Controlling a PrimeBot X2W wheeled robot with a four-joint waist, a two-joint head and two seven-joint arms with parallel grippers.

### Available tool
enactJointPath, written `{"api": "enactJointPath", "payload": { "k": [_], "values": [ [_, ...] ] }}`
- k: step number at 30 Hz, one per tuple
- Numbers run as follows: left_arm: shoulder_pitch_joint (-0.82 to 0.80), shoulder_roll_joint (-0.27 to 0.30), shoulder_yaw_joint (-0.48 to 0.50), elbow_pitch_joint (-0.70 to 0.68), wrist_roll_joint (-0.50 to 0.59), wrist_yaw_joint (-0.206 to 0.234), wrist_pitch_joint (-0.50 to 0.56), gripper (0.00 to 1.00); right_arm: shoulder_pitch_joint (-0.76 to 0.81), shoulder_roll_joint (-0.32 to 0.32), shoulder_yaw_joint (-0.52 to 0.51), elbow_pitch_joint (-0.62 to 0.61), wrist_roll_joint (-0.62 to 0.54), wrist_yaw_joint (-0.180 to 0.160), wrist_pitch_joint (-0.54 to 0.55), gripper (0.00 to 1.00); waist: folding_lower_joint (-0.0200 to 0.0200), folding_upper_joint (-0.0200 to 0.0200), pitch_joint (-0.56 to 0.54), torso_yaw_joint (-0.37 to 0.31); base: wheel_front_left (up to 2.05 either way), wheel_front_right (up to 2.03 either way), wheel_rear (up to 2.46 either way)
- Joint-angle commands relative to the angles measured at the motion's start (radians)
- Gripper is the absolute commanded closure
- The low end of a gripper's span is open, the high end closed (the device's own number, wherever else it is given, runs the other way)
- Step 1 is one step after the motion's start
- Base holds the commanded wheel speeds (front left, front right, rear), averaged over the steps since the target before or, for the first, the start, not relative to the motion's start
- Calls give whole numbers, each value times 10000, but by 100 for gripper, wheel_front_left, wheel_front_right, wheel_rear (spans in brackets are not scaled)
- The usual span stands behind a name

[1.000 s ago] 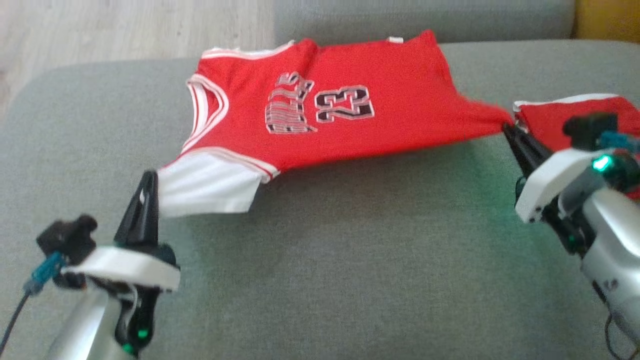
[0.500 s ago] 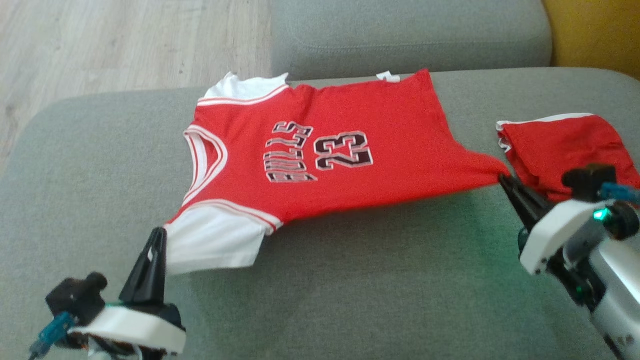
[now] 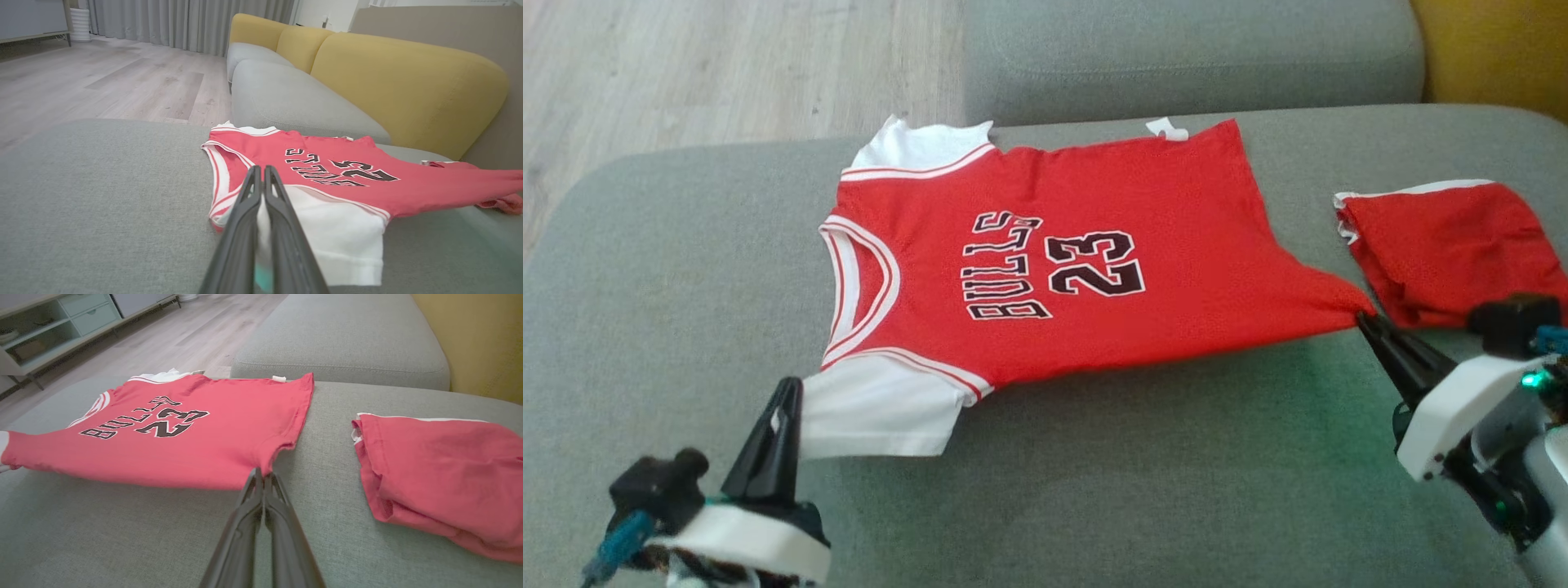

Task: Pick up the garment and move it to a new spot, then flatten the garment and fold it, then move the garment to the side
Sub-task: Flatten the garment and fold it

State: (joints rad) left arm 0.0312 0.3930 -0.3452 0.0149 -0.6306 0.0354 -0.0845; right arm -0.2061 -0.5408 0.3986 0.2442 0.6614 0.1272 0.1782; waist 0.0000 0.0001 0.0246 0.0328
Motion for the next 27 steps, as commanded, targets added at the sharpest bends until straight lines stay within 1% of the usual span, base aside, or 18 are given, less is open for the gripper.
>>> {"api": "enactJointPath", "payload": {
  "k": [1, 6, 11, 15, 21, 27],
  "values": [
    [-882, 317, 422, -181, 151, 40, 40, 100, -158, -85, -150, -366, -179, 35, 80, 100, 0, -1, 134, -1, 0, 0, 0],
    [-1677, 451, 291, 346, 268, -108, 388, 100, -448, 246, -473, -403, -743, 35, 525, 100, 0, -1, 582, 32, 0, 0, 0],
    [-2373, 638, 171, 923, 385, -284, 745, 100, -922, 478, -451, -276, -1031, 35, 810, 100, 0, -1, 957, 29, 0, 0, 0],
    [-3156, 821, -18, 1599, 512, -505, 1235, 100, -1541, 683, -419, 90, -1159, 35, 1087, 100, 0, -1, 1347, 37, 0, 0, 0],
    [-4514, 1013, -353, 2807, 832, -897, 1721, 100, -2569, 906, -63, 844, -1257, 35, 1420, 100, 0, -1, 1850, 36, 0, 0, 0],
    [-6004, 943, -764, 4074, 1225, -1203, 1840, 100, -3554, 1031, 562, 1730, -1242, 35, 1645, 100, 0, -1, 2216, 31, 0, 0, 0]
  ]
}}
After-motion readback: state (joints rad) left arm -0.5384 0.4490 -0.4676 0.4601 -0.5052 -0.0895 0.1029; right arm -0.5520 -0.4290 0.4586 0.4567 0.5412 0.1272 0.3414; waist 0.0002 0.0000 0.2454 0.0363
